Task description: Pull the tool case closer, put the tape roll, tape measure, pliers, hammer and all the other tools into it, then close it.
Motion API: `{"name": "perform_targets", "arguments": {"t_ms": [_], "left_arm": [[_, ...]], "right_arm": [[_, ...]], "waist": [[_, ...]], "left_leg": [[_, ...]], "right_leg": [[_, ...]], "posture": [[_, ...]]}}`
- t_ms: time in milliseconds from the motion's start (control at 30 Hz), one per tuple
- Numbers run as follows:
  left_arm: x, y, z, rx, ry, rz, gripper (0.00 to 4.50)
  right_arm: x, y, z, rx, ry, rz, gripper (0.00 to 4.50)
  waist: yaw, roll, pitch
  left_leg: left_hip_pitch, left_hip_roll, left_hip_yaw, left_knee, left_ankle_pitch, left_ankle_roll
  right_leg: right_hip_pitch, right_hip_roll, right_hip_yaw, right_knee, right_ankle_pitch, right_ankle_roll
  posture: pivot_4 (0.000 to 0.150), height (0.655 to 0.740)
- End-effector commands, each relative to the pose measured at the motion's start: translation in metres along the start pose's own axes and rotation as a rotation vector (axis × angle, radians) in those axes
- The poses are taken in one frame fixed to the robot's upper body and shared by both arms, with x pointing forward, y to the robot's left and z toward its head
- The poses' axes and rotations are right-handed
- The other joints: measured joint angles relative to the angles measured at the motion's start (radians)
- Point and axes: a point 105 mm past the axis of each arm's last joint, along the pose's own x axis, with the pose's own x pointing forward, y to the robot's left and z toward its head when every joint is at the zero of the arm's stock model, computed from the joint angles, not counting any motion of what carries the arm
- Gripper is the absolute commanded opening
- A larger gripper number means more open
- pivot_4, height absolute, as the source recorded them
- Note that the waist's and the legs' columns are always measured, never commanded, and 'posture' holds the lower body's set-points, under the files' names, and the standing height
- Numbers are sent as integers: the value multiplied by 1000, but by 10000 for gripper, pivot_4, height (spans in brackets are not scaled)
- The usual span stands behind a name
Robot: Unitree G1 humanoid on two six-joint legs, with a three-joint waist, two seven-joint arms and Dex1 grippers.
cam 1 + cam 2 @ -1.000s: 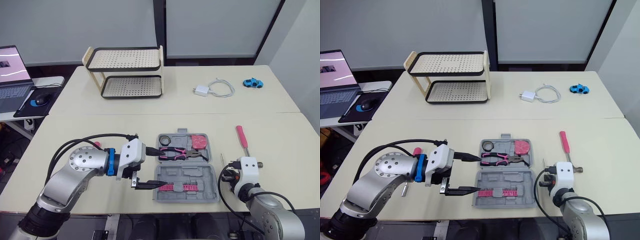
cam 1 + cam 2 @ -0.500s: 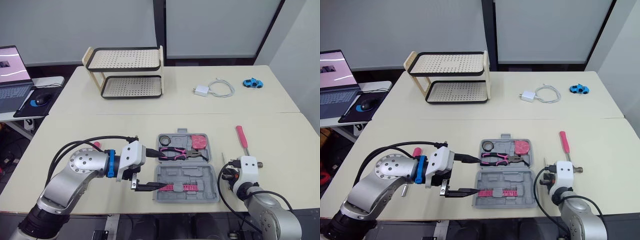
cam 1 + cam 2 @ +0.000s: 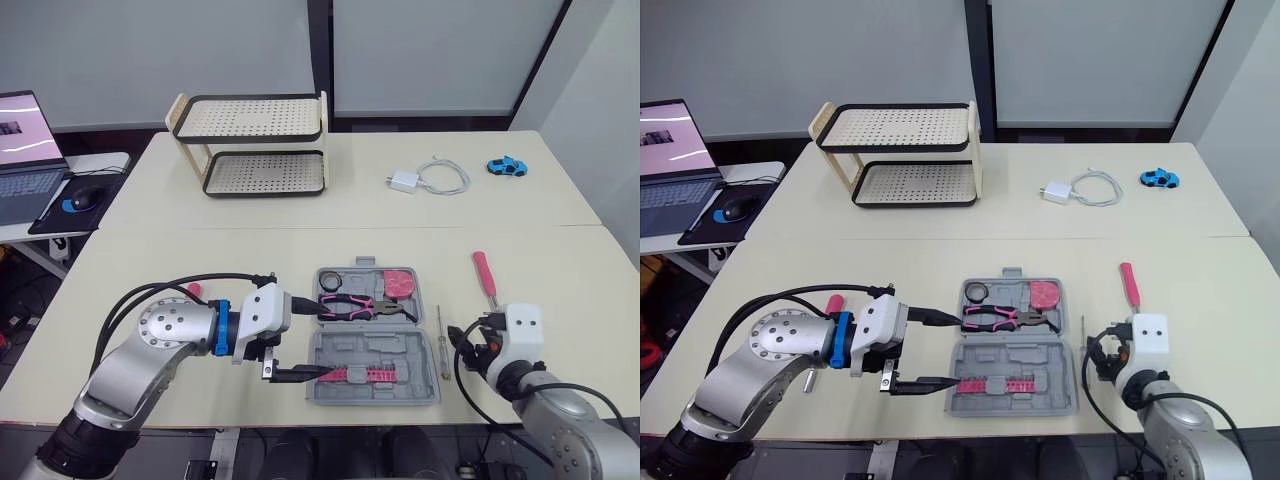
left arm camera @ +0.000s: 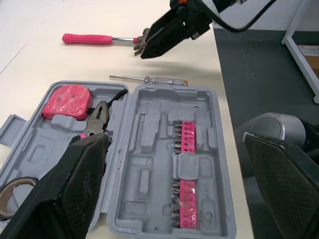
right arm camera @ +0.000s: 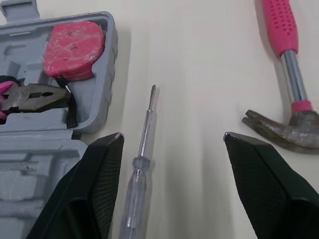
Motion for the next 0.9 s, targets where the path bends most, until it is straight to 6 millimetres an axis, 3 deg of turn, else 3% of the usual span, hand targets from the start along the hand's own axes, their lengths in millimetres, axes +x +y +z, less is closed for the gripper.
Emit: {"name": "perform_targets", "arguments": {"t_ms": [33, 267, 733, 833, 900], "left_arm": [[0, 0, 3, 29, -6, 4, 45000], [2, 0, 5, 33, -11, 3, 45000], [4, -1, 8, 40, -19, -8, 45000], [5, -1, 9, 40, -23, -12, 45000], [5, -2, 11, 41, -28, -16, 45000]], "right_arm": [[-5, 0, 9, -48, -9, 53, 34241], [7, 12, 0, -114, 27, 73, 34241], [32, 14, -16, -168, 51, 19, 34241], [35, 13, -20, -162, 73, 8, 27854], [35, 12, -22, -155, 81, -5, 20837]], "waist": [[0, 0, 0], [0, 0, 0], [0, 0, 0], [0, 0, 0], [0, 0, 0]], "left_leg": [[0, 0, 0, 0, 0, 0], [0, 0, 0, 0, 0, 0], [0, 0, 0, 0, 0, 0], [0, 0, 0, 0, 0, 0], [0, 0, 0, 0, 0, 0]], "right_leg": [[0, 0, 0, 0, 0, 0], [0, 0, 0, 0, 0, 0], [0, 0, 0, 0, 0, 0], [0, 0, 0, 0, 0, 0], [0, 0, 0, 0, 0, 0]], "posture": [[1500, 7400], [1500, 7400], [1500, 7400], [1500, 7400], [1500, 7400]]}}
